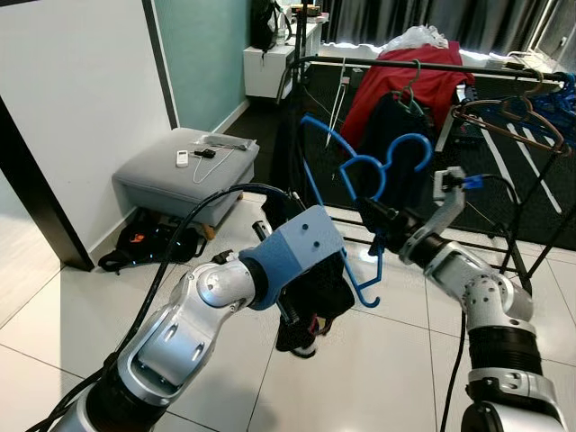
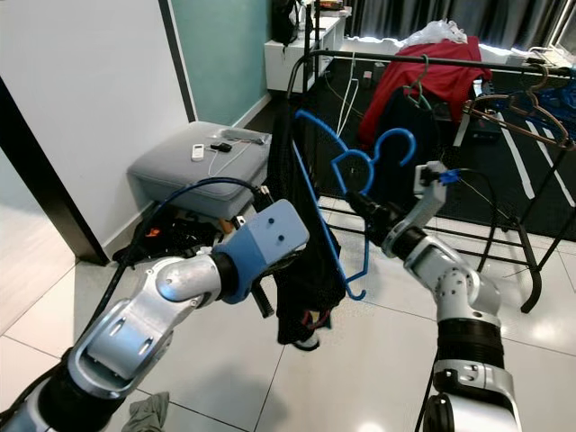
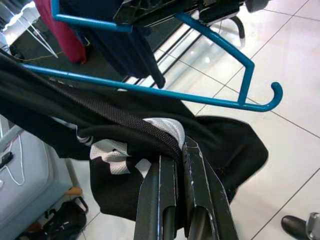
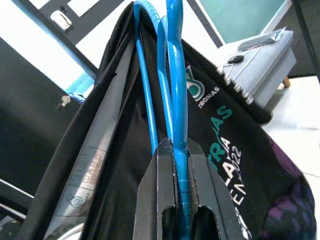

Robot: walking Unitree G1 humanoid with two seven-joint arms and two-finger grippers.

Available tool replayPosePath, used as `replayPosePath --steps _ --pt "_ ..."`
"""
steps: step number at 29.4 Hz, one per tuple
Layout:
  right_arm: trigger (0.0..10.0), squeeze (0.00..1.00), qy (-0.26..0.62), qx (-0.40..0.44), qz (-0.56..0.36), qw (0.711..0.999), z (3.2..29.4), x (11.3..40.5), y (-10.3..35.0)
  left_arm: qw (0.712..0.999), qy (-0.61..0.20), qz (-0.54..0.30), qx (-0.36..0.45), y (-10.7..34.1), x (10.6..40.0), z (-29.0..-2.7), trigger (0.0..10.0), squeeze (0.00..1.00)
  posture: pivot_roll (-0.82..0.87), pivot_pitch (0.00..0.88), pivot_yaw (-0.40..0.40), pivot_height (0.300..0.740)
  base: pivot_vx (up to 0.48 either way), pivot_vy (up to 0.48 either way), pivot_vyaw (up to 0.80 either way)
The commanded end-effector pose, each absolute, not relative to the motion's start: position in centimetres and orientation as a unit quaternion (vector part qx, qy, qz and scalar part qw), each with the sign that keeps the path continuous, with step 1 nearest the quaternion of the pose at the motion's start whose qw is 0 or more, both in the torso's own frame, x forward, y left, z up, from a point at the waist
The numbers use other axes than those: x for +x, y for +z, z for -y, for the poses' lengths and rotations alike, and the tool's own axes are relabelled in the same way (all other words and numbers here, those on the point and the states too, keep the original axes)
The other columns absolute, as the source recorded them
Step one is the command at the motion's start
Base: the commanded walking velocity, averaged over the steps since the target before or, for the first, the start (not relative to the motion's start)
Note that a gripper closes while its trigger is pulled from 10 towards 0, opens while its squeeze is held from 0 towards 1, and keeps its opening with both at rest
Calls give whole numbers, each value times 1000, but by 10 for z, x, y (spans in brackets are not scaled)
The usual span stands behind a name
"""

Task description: Hang hanger

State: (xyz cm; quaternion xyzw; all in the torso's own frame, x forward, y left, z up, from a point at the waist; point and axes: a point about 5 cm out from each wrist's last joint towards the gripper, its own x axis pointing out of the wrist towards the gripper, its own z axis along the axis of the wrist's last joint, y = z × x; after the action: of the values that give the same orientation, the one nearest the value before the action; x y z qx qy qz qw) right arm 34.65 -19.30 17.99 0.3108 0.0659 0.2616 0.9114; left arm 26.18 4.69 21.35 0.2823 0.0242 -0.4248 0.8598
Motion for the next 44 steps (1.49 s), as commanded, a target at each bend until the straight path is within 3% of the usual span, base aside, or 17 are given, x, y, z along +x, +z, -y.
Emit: replayPosePath --steps 1,12,14,16,18,24,27,30,37,44 --pt "10000 0 264 327 -37 907 191 348 195 845 -445 -28 294 206 257 -40 10000 0 24 0 -13 740 0 0 0" --pt "10000 0 357 351 -73 863 154 334 200 841 -433 -13 325 200 261 -36 10000 0 14 0 -13 740 0 0 0" --pt "10000 0 397 329 -125 848 138 321 191 840 -426 -11 336 198 262 -36 10000 0 14 0 -15 740 0 0 0" --pt "10000 0 397 329 -125 848 138 321 191 840 -426 -11 336 198 262 -36 10000 0 14 0 -15 740 0 0 0" --pt "10000 0 385 318 -194 844 134 316 175 843 -419 -9 338 199 264 -37 10000 0 12 0 -19 740 0 0 0" --pt "10000 0 376 317 -221 842 133 315 168 844 -417 -7 338 199 265 -38 10000 0 12 0 -19 740 0 0 0" --pt "10000 0 389 294 -331 808 124 289 138 847 -410 1 338 202 266 -40 10000 0 13 0 -30 740 0 0 0" --pt "10000 0 424 274 -362 784 117 271 131 847 -408 3 341 202 266 -41 10000 0 13 0 -30 740 0 0 0" --pt "10000 0 469 260 -394 747 113 249 129 844 -407 3 349 201 266 -43 10000 0 20 0 -37 740 0 0 0" --pt "10000 0 469 260 -394 747 113 249 129 844 -407 3 349 201 266 -43 10000 0 20 0 -37 740 0 0 0"
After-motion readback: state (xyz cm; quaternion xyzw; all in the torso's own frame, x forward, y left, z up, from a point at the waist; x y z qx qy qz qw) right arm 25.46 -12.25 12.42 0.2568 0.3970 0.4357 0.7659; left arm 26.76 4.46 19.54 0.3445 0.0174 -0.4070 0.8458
